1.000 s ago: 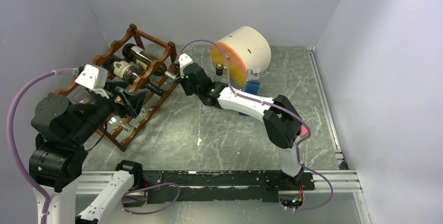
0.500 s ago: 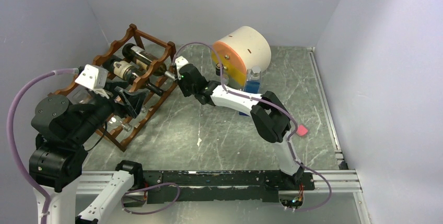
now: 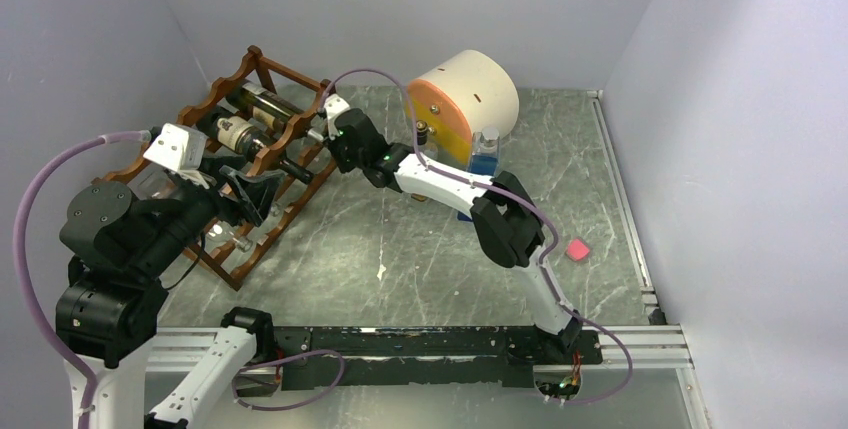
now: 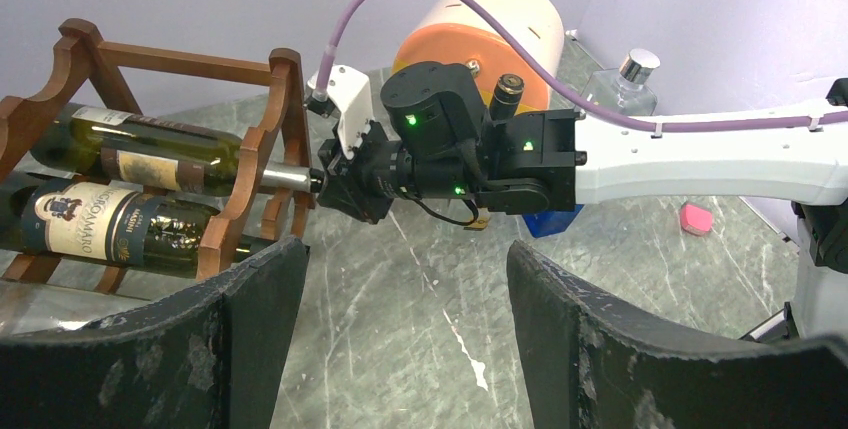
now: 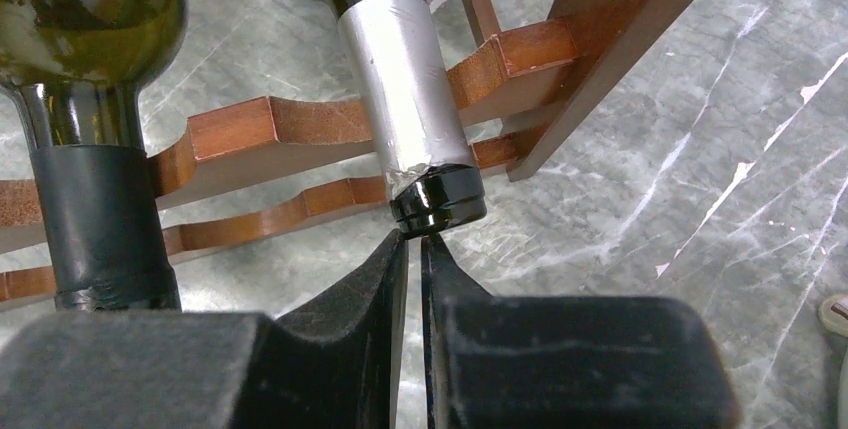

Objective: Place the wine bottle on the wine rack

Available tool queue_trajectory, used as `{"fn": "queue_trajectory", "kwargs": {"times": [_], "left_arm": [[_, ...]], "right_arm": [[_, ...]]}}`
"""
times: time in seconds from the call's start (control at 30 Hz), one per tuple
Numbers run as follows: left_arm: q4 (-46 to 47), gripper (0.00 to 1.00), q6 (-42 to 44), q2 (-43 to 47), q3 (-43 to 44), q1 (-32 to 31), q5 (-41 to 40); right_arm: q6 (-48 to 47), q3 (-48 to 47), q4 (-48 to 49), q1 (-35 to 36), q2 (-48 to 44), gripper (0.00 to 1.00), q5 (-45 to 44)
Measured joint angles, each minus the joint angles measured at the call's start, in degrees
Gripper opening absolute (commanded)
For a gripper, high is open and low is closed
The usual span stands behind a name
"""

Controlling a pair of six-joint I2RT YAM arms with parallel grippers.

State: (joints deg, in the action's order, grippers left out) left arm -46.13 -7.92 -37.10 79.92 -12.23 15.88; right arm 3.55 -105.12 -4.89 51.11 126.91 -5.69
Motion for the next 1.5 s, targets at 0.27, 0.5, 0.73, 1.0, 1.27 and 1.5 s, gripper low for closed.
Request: {"fn": "queue_trajectory", "kwargs": {"times": [0.27,0.5,0.73,1.0,1.27,1.5], "left_arm": [[0.02,0.78,0.00,0.28,0.00,0.00,0.00],[0.13,0.78,0.00,0.98,-0.26,0.00,0.00],[0.63,0.78,-0.04,2.82,-2.86,0.00,0.07],[1.66,0.78,-0.72,5.90,-7.30,0.00,0.79],[3.19,0.78,-2.12,7.82,-11.17,0.00,2.75],[4.81,0.78,-3.34,8.28,-14.12,0.00,3.96]], "right_arm": [[0.26,4.42,0.24,-0.07,-2.29,0.34,0.76],[2.05,9.22,-2.91,-0.07,-12.70,0.43,3.34],[4.74,10.14,-5.22,-0.07,-26.43,0.49,3.06],[6.73,16.37,-12.50,-0.11,-36.83,0.59,-9.42],[7.67,19.32,-16.70,-0.61,-39.71,0.68,-23.74],[8.09,19.28,-17.77,-2.84,-38.23,0.68,-27.23]]}}
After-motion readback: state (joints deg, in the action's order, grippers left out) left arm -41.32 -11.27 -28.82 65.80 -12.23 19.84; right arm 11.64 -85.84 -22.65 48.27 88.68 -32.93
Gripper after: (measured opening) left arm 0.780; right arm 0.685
